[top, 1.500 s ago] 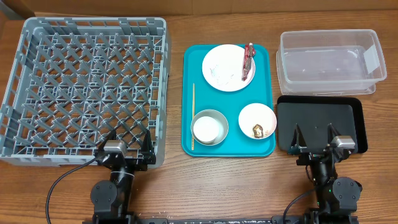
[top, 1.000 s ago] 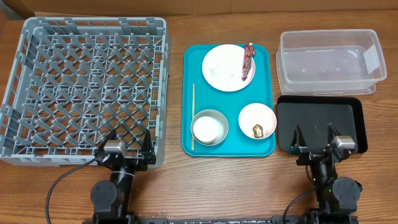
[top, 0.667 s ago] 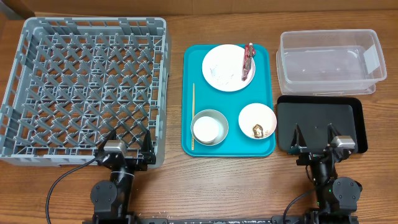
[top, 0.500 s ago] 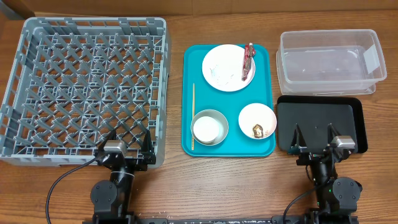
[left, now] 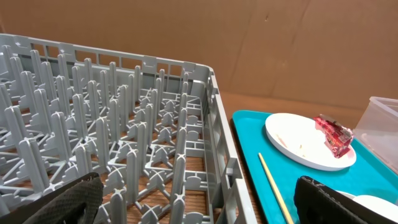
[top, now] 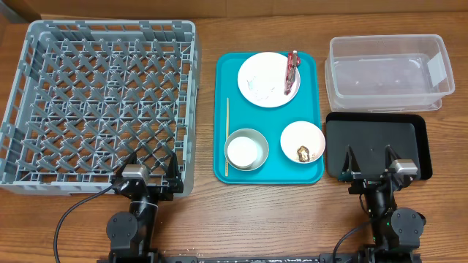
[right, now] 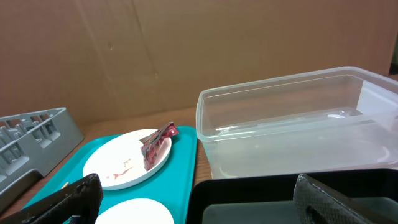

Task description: Sort waste into correct bins and load items into the dishwasher

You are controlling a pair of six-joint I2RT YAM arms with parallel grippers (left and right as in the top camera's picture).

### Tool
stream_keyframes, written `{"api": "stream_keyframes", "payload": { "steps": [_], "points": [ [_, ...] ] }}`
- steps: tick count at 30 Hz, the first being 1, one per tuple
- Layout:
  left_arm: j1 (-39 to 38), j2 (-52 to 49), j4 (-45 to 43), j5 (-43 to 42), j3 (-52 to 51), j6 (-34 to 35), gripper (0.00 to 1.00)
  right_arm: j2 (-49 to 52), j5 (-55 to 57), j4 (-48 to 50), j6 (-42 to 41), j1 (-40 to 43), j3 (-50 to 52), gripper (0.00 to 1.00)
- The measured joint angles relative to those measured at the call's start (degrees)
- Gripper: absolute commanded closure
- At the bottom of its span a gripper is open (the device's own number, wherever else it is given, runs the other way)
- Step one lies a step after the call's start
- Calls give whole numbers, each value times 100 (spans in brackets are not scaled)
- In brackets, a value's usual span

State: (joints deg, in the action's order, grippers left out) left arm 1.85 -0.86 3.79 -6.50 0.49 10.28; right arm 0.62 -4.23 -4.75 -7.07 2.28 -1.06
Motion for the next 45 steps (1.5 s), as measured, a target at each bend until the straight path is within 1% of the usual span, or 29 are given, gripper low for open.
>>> {"api": "stream_keyframes", "payload": {
  "steps": [24, 33, 36, 42, 45],
  "points": [
    [0, 0, 0, 0, 0, 0, 0, 0, 0, 2, 0, 0, 0, 0],
    [0, 0, -22, 138, 0, 4, 0, 0, -4, 0, -15, 0, 0, 0],
    [0, 0, -127, 140, 0, 170, 0, 0, -7, 0, -103, -2, 0, 0],
    [0, 0, 72, 133, 9, 389, 0, 20, -9, -22, -184, 0, 0, 0],
    [0, -2, 365, 133, 138, 439, 0, 85, -9, -229, -192, -2, 0, 0]
  ]
}}
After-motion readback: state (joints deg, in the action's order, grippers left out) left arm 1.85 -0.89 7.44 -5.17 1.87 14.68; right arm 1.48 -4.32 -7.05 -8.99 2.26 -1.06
